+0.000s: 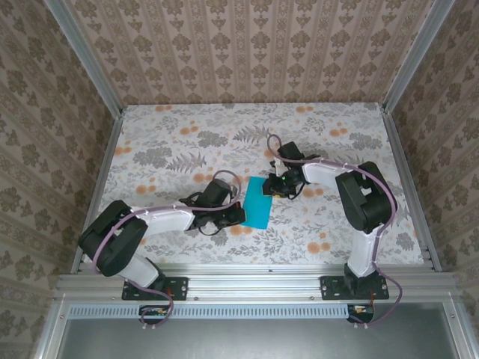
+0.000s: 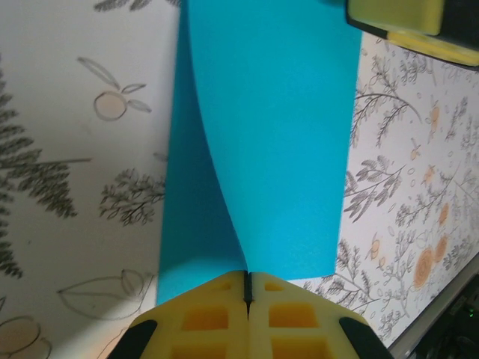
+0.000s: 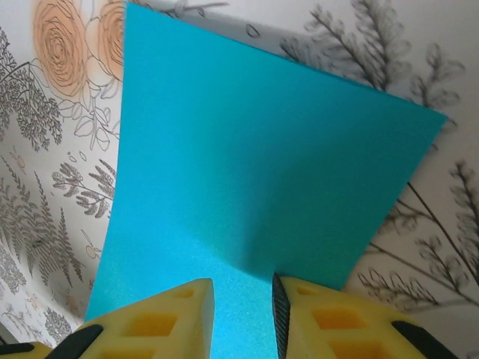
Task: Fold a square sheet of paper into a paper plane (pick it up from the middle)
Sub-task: Fold the triangle a second time at the center of the table.
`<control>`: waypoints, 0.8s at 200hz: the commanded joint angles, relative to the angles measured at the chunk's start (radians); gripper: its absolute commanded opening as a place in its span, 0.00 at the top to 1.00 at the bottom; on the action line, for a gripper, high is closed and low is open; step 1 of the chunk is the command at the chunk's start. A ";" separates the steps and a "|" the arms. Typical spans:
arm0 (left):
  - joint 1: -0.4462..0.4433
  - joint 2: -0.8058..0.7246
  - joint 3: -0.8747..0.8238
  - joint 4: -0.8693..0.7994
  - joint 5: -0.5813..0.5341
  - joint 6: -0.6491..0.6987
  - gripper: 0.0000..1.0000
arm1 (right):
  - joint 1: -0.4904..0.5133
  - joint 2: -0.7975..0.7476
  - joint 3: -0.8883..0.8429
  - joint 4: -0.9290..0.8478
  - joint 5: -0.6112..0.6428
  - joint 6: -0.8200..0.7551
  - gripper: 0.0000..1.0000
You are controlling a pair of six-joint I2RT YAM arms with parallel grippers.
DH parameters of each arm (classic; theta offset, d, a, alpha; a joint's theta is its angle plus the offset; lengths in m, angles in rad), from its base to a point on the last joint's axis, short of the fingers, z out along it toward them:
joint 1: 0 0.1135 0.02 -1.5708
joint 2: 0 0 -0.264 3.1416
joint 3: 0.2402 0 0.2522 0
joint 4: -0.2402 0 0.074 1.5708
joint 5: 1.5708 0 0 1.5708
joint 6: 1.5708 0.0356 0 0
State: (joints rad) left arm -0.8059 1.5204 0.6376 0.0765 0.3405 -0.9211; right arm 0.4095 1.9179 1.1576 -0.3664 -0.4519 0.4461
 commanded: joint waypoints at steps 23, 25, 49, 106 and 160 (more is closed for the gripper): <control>-0.008 0.041 0.057 0.017 0.013 -0.021 1.00 | 0.015 0.039 0.051 -0.060 0.043 -0.068 0.71; -0.009 0.042 0.060 0.015 0.012 -0.020 1.00 | 0.015 0.039 0.051 -0.062 0.044 -0.070 0.71; -0.010 0.065 0.088 0.009 0.023 -0.014 1.00 | 0.015 0.041 0.057 -0.069 0.048 -0.089 0.71; -0.009 0.125 0.156 -0.003 0.036 0.002 0.99 | 0.015 0.044 0.063 -0.064 0.035 -0.109 0.72; -0.007 0.189 0.216 0.003 0.046 0.006 0.99 | 0.015 0.042 0.068 -0.068 0.033 -0.120 0.72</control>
State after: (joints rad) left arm -0.8066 1.6783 0.8085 0.0834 0.3702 -0.9215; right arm 0.4183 1.9446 1.1992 -0.3943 -0.4320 0.3481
